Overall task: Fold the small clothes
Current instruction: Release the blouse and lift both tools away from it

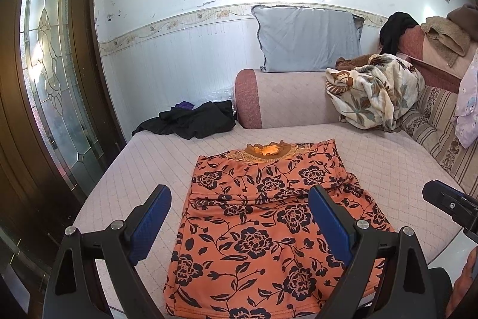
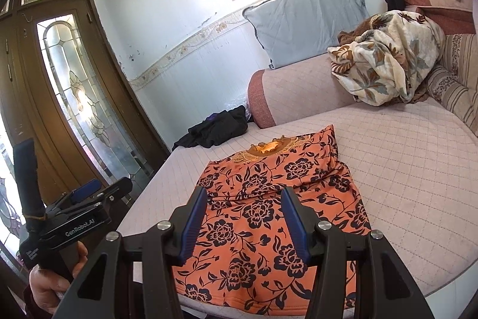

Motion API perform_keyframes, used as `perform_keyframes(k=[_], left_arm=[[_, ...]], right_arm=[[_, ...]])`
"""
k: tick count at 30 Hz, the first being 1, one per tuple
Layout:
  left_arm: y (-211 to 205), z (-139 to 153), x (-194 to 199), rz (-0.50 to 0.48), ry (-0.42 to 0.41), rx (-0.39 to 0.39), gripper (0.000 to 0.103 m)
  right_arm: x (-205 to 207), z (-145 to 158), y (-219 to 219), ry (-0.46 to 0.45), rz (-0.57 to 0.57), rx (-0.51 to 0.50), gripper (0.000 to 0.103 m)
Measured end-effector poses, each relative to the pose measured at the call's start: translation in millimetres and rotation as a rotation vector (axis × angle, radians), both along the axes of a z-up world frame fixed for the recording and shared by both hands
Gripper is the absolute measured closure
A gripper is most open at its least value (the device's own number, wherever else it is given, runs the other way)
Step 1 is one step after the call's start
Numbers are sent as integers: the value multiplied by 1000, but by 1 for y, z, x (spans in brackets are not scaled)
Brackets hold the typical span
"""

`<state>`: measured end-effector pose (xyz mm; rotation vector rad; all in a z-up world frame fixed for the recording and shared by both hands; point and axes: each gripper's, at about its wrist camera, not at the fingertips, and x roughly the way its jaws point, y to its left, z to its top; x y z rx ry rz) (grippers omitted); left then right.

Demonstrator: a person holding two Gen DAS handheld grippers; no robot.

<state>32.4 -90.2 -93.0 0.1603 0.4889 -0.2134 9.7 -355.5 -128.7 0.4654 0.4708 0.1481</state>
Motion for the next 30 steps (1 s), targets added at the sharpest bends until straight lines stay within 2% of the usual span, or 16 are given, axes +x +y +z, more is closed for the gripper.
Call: perform_keyframes(k=[10,23,27,30], left_arm=[[-1,-7,4,9,17,20,10],[0,-17,8,25,38,34,10],[1,-31,15,29,76,46,10],[11,-56,23,61,126,100,10]], right_arm=[[0,1,3,-3,16,-6,47],[8,-12,4,22,33,13,47],[11,-18,0,42,35,26,47],[12,-26,-12,71,28,57,47]])
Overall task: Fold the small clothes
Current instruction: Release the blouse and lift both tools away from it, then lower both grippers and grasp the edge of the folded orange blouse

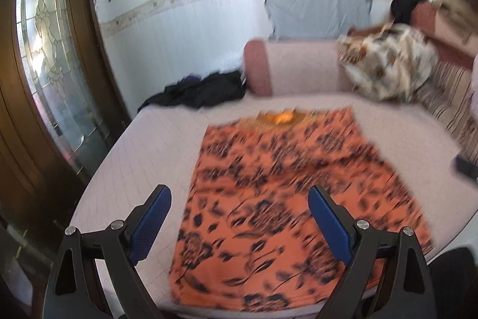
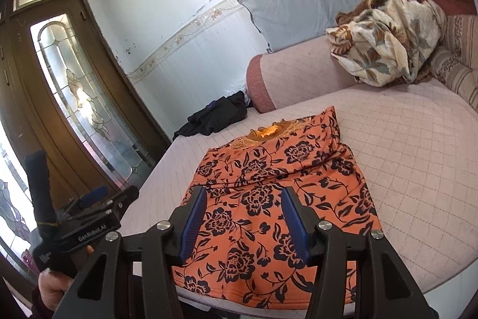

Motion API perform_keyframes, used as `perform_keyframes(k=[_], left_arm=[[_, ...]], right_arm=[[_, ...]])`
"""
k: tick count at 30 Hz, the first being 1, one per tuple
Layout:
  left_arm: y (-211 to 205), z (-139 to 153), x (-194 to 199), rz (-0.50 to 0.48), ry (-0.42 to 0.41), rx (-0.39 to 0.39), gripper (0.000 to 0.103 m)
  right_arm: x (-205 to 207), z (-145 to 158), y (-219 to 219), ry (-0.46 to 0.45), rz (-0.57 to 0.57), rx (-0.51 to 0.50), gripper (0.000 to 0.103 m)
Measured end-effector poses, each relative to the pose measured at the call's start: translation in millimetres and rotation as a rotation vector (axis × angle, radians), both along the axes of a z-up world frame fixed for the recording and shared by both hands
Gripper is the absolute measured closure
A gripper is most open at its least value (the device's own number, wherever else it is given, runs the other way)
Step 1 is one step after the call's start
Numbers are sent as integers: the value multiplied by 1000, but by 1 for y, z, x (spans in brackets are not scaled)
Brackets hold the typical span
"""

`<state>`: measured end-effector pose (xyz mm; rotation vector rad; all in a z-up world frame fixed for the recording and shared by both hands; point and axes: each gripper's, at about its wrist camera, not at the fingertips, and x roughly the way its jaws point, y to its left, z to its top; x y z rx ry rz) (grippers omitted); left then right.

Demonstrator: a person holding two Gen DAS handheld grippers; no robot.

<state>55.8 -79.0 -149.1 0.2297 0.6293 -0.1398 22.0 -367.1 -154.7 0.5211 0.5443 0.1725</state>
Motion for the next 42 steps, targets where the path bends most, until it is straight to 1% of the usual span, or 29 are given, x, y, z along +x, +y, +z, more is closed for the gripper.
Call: perform_keyframes(k=[2,3,5,7,10,12,14,16,18,20,22,24,27,28,29,30,31,35,36,37,39,40,42], left_arm=[[12,-20,7,35,44,37,10],[21,-29,11,58,66,49,10],[45,-48,23,118,128,65,10],[70,-63,35,179,198,66,10],[110,-80,45,274,273,30,10],[133,-88,48,319,312,-7,10],[153,-96,48,353,347,-39,10],[164,-101,47,369,362,-68,10],[173,-108,42,363,379,-122,10],[176,-113,40,336,408,-177,20],[173,-120,40,298,434,-199,35],[167,-127,38,247,462,-225,43],[155,-132,35,198,471,-238,44],[153,-133,34,184,476,-237,42],[149,-135,34,170,488,-235,39],[145,-139,34,159,512,-236,30],[142,-142,34,153,526,-241,28],[131,-150,30,108,550,-286,29],[130,-151,29,89,559,-302,42],[127,-152,30,74,569,-310,62],[122,-151,29,70,552,-267,74],[120,-151,31,62,545,-258,77],[122,-152,32,61,550,-274,77]], right_arm=[[0,-8,-16,28,-20,43,47],[-1,-11,-23,45,-33,58,45],[-1,-23,-41,114,-72,68,40],[0,-35,-57,174,-101,74,40],[3,-59,-79,296,-140,70,40],[2,-74,-91,356,-175,69,40],[0,-86,-101,389,-194,98,40],[0,-97,-110,407,-209,127,40],[2,-102,-113,422,-214,140,40],[5,-105,-111,431,-206,146,40],[10,-108,-108,438,-194,145,40],[15,-111,-102,449,-184,140,40],[18,-112,-93,461,-163,121,40],[18,-112,-91,467,-158,110,40],[18,-113,-90,471,-159,102,40],[18,-113,-90,476,-163,98,40],[17,-114,-91,479,-167,100,40],[16,-124,-96,515,-183,110,40],[16,-127,-98,526,-187,108,40],[16,-130,-100,535,-190,108,40],[16,-138,-105,559,-201,115,40],[16,-142,-107,567,-208,125,40],[19,-147,-111,586,-212,141,40]])
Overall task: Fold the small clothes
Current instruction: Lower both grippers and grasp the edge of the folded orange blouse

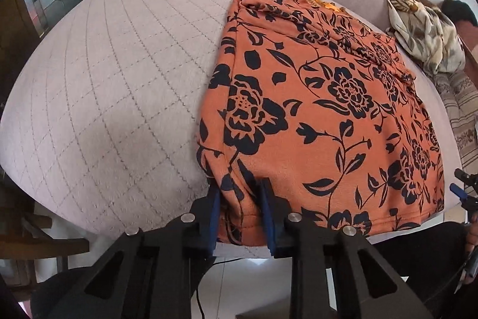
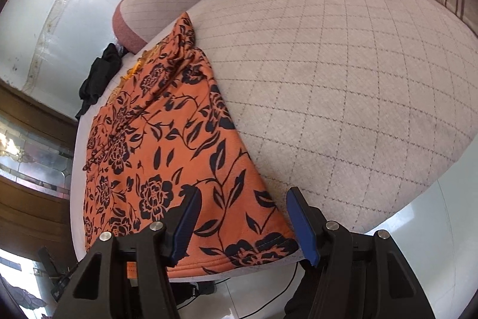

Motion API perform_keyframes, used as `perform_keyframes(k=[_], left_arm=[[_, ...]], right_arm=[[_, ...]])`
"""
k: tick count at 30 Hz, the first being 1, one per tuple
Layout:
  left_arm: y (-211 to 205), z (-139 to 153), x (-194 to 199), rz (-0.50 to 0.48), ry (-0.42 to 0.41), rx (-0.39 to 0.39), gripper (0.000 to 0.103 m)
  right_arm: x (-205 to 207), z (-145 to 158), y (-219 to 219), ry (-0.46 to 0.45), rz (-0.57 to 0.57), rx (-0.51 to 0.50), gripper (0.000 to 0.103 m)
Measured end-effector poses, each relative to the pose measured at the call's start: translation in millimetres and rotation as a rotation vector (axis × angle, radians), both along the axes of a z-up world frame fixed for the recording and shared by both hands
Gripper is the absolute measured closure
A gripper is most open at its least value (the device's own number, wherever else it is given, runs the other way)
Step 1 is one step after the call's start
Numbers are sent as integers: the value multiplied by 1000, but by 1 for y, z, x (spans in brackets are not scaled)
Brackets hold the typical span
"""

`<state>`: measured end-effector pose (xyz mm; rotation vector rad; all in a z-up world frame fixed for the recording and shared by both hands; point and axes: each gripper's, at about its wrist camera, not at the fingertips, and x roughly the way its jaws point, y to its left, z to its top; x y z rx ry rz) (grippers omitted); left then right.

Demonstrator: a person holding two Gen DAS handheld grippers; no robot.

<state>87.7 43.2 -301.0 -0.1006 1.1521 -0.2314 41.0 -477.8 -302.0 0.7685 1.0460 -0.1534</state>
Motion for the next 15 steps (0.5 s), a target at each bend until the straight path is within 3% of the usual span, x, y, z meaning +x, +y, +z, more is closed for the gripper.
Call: perform_keyframes(k=[2,3,5,6,9,10,11,12,13,15], left_arm=[[1,-1,4,-1,4,-11,76],[1,-1,5,0,7,-20,71],[-1,-1,6,-13,16,-53,51],[-4,-2,8,-18,16,-45,36],[-10,-7,9,-21,14,9,35],[-9,-7,9,-15,3,13,47],[-8,-6,9,-6,-8,25,58],[-7,-5,10,-4,-12,36,78],[-4,-4,11,-5,-8,21,89],[6,-3,14,6,23,-61,92]], right_arm=[[6,-3,-2,9,-2,-2,40],[9,-4,-2,6,-4,-6,40],[17,-8,1,9,1,-14,40],[23,-14,4,31,7,-19,40],[30,-27,16,72,27,-58,39],[31,-25,22,68,47,-96,39],[33,-23,30,67,82,-137,46],[33,-23,35,66,104,-160,65],[34,-22,40,70,128,-187,74],[34,-21,45,61,157,-189,93]])
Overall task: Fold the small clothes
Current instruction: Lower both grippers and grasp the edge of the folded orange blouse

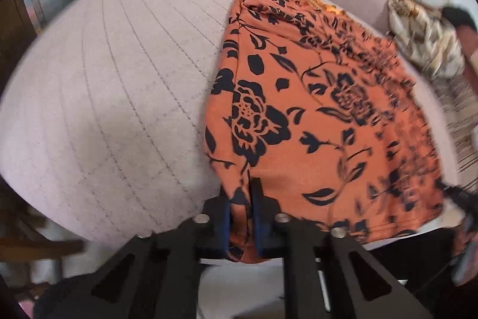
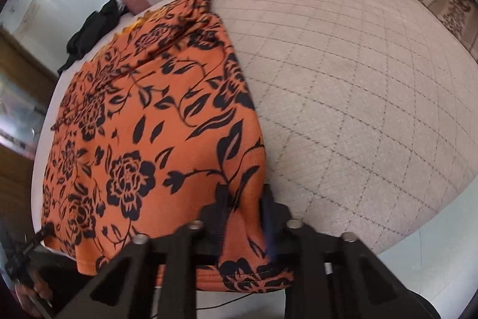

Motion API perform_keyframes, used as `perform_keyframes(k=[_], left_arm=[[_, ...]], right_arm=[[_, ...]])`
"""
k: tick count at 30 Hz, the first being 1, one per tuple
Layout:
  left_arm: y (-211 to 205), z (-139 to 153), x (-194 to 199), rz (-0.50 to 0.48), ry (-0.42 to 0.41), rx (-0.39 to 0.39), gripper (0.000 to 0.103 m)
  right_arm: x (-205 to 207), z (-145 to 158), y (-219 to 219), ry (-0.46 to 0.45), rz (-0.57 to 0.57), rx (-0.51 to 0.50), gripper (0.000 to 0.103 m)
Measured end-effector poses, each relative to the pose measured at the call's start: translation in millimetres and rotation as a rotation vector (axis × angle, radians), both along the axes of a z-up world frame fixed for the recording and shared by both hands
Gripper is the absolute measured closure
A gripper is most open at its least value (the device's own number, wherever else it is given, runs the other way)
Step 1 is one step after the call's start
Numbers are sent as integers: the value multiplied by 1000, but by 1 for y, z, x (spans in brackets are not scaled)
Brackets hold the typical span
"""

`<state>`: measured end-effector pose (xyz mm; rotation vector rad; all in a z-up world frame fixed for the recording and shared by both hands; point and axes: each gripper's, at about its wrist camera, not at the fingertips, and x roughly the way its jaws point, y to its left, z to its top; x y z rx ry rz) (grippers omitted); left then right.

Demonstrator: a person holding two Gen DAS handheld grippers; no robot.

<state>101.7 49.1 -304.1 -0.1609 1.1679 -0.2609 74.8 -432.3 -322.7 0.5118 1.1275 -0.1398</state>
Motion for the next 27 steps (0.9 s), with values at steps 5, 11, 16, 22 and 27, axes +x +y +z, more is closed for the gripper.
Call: perform_keyframes(k=[5,11,16,22,27], left_arm=[[-1,5,-1,-39,-22,4,91],[-2,0,-2,-47,-4,1,54],[-7,1,-1,-61,3,-20,95],[-1,23,6,-88,-21,-118,95],[9,70,31,-115,-78,-202,95]], right_arm=[[-2,7,2,-46,23,77,92],[4,-1,4,38,40,68,65],[2,1,27,-6,134,26,40],[2,12,30,-36,166,20,92],[10,45,12,-134,169,149,92]])
